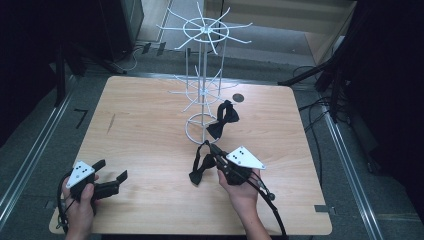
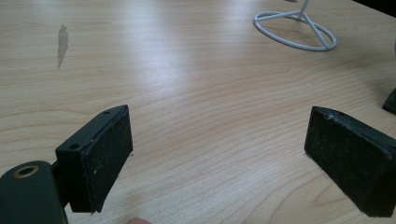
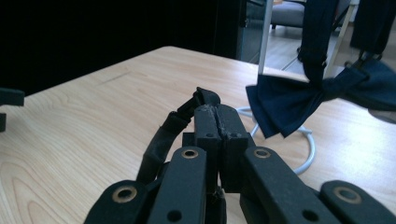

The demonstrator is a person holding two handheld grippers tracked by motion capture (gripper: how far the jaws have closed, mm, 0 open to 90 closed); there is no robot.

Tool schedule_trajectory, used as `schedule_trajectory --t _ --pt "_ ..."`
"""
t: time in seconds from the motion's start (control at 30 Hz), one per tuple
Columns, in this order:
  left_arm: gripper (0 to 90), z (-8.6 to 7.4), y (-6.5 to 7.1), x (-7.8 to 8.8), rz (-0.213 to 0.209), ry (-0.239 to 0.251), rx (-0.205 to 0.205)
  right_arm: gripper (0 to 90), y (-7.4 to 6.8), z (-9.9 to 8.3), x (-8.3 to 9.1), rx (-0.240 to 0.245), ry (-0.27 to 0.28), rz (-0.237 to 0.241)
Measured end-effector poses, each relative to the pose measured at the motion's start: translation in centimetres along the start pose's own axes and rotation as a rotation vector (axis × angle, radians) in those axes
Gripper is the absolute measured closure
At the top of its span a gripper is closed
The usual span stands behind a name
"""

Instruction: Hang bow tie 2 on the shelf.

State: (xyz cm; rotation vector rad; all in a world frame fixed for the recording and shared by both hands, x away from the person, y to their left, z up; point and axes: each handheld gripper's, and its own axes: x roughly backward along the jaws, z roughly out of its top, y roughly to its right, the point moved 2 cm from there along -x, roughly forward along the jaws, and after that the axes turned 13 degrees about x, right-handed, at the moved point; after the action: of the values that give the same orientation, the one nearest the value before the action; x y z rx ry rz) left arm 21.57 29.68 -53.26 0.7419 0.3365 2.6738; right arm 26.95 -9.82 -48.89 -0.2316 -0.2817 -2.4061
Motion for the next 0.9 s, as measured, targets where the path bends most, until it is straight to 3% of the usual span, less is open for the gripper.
schedule_trajectory --t 0.9 --pt "8.5 0.0 0.0 0.0 0.001 -0.002 0.0 89.7 0.5 3.1 1.3 0.017 0.106 -0.026"
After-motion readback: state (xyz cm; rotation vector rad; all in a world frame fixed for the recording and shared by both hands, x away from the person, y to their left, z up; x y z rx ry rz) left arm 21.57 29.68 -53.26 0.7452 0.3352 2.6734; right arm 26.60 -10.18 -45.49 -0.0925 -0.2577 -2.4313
